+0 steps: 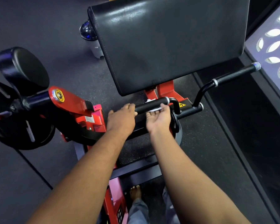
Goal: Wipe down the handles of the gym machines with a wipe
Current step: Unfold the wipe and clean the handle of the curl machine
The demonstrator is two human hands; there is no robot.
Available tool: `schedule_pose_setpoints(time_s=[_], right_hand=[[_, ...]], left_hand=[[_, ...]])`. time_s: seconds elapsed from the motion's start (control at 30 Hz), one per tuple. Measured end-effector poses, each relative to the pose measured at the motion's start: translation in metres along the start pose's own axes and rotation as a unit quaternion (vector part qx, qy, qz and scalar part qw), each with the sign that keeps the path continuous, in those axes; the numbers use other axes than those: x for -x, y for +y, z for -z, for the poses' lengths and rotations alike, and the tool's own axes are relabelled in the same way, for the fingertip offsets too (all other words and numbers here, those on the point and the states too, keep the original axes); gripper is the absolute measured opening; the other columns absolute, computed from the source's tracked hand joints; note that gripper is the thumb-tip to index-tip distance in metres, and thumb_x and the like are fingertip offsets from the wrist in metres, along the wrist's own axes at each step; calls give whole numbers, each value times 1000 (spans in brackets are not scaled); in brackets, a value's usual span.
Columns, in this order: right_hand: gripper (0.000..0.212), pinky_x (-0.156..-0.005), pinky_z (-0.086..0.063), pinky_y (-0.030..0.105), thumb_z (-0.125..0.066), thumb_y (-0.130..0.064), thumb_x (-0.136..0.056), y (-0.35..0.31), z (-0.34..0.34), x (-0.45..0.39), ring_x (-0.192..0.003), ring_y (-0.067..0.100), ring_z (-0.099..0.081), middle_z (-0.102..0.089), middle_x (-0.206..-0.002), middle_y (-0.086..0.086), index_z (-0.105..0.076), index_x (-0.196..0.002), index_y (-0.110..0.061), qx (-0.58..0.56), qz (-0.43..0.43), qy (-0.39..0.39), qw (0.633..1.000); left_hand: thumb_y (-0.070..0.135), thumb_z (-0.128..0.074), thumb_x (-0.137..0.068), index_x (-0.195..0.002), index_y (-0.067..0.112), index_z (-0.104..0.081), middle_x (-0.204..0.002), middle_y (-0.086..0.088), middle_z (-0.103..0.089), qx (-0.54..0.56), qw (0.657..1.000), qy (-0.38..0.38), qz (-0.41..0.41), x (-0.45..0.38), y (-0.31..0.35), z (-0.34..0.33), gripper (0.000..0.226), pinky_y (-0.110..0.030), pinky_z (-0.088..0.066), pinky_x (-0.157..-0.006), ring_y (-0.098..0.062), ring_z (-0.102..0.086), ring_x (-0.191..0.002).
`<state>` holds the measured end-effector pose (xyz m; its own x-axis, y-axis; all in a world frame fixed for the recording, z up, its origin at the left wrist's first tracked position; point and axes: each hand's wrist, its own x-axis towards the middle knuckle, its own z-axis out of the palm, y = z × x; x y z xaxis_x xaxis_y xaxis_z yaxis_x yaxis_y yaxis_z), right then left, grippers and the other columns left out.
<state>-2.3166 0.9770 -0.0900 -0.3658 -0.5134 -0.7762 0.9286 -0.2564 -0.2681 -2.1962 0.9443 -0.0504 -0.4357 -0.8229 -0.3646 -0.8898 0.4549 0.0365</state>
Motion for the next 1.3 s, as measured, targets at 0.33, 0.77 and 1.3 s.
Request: schedule_pose_setpoints(time_s=[0.33,0.77,1.3], right_hand=[[65,-111,-45,49,-52,-58,-98,4,0,-18,-129,36,-58,-57,-143,19,-56,-140,-9,19,-26,-68,997],[23,-79,-57,34,-51,-11,-101,-21,19,2,-80,17,-66,-73,-91,2,-74,-99,-14,412,269,90,866],[71,-121,-25,59,-41,8,-87,-50,36,-16,-151,34,-27,-37,-161,8,-40,-154,-14,851,403,-173,290]], left_hand=[[34,-32,-112,-152,23,-37,-164,3,-35,3,1000,3,-5,-1,-1,1,42,-54,-36,-110,-25,-56,-133],[23,-41,-109,-150,21,-37,-165,1,-34,46,999,11,-4,-3,-4,-9,41,-58,-37,-111,-25,-56,-133],[21,-34,-110,-164,25,-11,-173,1,-6,47,998,-23,23,14,1,-2,59,-61,-23,-121,-23,-27,-154]])
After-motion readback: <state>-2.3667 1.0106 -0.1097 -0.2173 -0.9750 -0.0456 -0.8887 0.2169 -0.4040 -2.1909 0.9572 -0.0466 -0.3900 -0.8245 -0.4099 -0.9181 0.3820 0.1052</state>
